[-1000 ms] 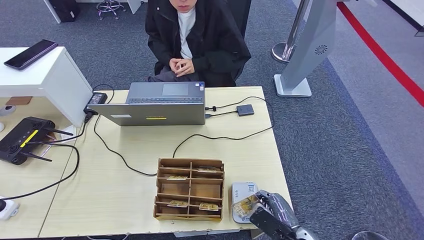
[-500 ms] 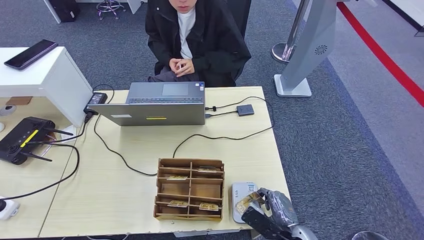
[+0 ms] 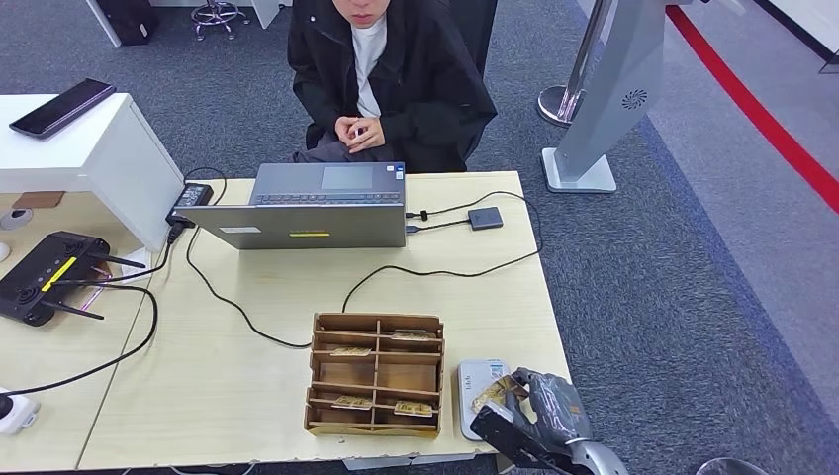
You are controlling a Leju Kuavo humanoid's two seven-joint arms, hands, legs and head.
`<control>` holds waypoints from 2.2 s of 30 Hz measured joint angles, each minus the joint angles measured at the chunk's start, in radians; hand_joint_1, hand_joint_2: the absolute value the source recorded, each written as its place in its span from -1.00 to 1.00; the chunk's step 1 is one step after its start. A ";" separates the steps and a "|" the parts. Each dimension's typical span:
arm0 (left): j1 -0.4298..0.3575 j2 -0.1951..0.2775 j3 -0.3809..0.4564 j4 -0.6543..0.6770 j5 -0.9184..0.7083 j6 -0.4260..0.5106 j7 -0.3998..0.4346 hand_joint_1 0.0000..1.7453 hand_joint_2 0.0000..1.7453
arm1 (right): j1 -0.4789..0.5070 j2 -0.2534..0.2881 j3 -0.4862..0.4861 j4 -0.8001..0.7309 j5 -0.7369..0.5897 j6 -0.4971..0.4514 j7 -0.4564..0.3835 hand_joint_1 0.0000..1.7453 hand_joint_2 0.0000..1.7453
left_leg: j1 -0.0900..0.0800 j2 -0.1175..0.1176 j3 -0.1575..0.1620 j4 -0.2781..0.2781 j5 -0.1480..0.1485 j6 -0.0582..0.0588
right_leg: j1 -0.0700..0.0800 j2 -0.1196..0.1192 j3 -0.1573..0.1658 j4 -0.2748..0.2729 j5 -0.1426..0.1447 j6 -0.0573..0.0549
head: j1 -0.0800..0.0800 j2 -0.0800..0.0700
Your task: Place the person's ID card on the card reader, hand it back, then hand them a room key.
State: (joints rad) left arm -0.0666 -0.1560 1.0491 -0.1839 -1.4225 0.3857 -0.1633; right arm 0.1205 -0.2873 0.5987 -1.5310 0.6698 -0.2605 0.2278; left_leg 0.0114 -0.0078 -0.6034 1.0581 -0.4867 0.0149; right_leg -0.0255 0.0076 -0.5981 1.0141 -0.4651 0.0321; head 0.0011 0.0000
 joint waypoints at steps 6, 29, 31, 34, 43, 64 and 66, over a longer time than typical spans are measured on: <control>0.000 0.000 0.000 0.000 -0.002 0.000 0.000 -1.00 -1.00 | -0.003 0.003 0.001 0.001 0.003 0.000 0.003 1.00 1.00 | 0.000 0.000 0.000 0.000 0.000 0.000 | 0.000 0.000 0.000 0.000 0.000 0.000 | 0.000 0.000; 0.000 0.000 0.000 0.000 0.000 -0.001 0.000 -1.00 -1.00 | -0.003 0.026 -0.012 0.001 0.153 -0.062 0.011 1.00 1.00 | 0.000 0.000 0.000 0.000 0.000 0.000 | 0.000 0.000 0.000 0.000 0.000 0.000 | 0.000 0.000; 0.000 0.000 0.000 0.000 0.002 -0.001 0.000 -1.00 -1.00 | -0.003 0.033 -0.017 -0.001 0.192 -0.081 0.011 1.00 1.00 | 0.000 0.000 0.000 0.000 0.000 0.000 | 0.000 0.000 0.000 0.000 0.000 0.000 | 0.000 0.000; 0.000 0.000 0.000 0.000 0.004 -0.001 0.000 -1.00 -1.00 | 0.001 0.046 -0.032 -0.015 0.254 -0.110 0.010 1.00 1.00 | 0.000 0.000 0.000 0.000 0.000 0.000 | 0.000 0.000 0.000 0.000 0.000 0.000 | 0.000 0.000; 0.000 -0.002 0.000 0.000 0.006 -0.001 0.000 -1.00 -1.00 | 0.015 0.084 -0.091 -0.097 0.474 -0.212 -0.017 1.00 1.00 | 0.000 0.000 0.000 0.000 0.000 0.000 | 0.000 0.000 0.000 0.000 0.000 0.000 | 0.000 0.000; -0.003 -0.002 -0.001 0.000 -0.024 -0.008 -0.015 -1.00 -1.00 | -0.036 0.161 -0.140 -0.257 0.704 -0.382 -0.174 1.00 1.00 | 0.000 0.001 0.000 0.000 0.000 0.000 | 0.000 0.000 0.000 0.000 0.000 0.000 | 0.000 0.000; -0.003 -0.002 -0.001 0.000 -0.026 -0.009 -0.015 -1.00 -1.00 | -0.041 0.162 -0.139 -0.257 0.707 -0.382 -0.177 1.00 1.00 | 0.000 0.001 0.000 0.000 0.000 0.000 | 0.000 0.000 0.000 0.000 0.000 0.000 | 0.000 0.000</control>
State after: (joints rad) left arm -0.0700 -0.1575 1.0479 -0.1839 -1.4481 0.3769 -0.1782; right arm 0.0795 -0.1251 0.4593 -1.7880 1.3767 -0.6428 0.0504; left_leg 0.0114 -0.0071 -0.6034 1.0581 -0.4864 0.0147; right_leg -0.0255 0.0081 -0.5983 1.0145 -0.4647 0.0316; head 0.0008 0.0000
